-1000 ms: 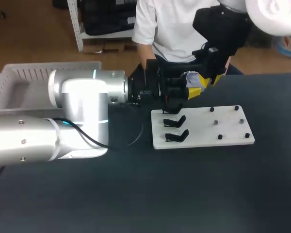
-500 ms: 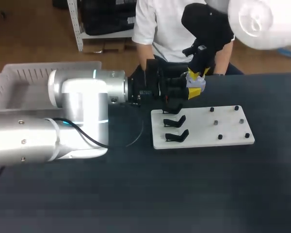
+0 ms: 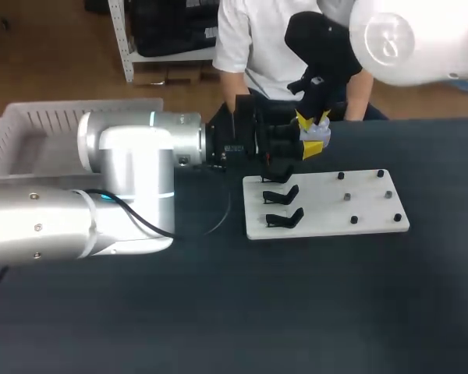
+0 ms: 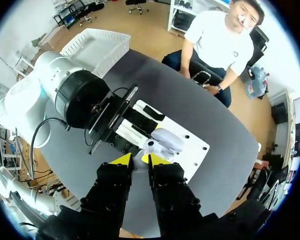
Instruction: Pick up each earbud case from the left stands, insert the matching earbuds, close the lid, and place the case in the box.
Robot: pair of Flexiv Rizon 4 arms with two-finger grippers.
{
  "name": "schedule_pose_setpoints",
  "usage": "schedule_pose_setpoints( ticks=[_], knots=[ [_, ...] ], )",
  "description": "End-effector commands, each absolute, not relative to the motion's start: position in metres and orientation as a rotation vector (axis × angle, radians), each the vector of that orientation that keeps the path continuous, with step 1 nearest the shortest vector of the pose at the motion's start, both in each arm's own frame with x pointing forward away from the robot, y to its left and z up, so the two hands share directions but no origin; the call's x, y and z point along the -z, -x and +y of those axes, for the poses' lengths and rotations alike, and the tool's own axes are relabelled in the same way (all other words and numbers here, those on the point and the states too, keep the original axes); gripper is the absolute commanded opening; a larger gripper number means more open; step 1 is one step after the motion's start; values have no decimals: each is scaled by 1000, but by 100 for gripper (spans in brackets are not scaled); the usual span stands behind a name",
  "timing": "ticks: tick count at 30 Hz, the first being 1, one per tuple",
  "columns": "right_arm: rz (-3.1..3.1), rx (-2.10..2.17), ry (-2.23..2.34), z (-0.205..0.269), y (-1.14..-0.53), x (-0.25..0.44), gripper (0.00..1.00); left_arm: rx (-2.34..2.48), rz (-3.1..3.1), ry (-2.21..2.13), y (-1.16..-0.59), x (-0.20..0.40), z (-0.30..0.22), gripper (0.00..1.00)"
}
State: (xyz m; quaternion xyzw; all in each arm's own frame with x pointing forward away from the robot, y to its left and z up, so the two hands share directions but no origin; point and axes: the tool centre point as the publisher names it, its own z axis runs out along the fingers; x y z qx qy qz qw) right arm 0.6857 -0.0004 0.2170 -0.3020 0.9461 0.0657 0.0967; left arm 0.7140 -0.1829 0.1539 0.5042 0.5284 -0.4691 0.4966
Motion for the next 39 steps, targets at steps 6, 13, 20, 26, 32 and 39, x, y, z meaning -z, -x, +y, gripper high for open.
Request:
schedule_pose_setpoints(
  ticks=[6, 13, 20, 26, 32, 39],
  knots=[
    [2804, -183, 881, -4, -690, -212, 0, 1135, 1276, -1218, -714, -153, -183, 0],
    [2802, -166, 897, -1, -693, -209, 0, 1135, 1276, -1218, -714, -153, -183, 0],
    [2809, -165, 896, -1, -696, -207, 0, 1135, 1276, -1218, -714, -153, -183, 0],
    [2816, -160, 890, -2, -699, -205, 0, 1135, 1276, -1218, -714, -153, -183, 0],
    [2815, -161, 881, -2, -701, -205, 0, 1135, 1276, -1218, -714, -153, -183, 0],
    [2817, -164, 877, -3, -702, -205, 0, 1135, 1276, -1218, -714, -153, -183, 0]
  ],
)
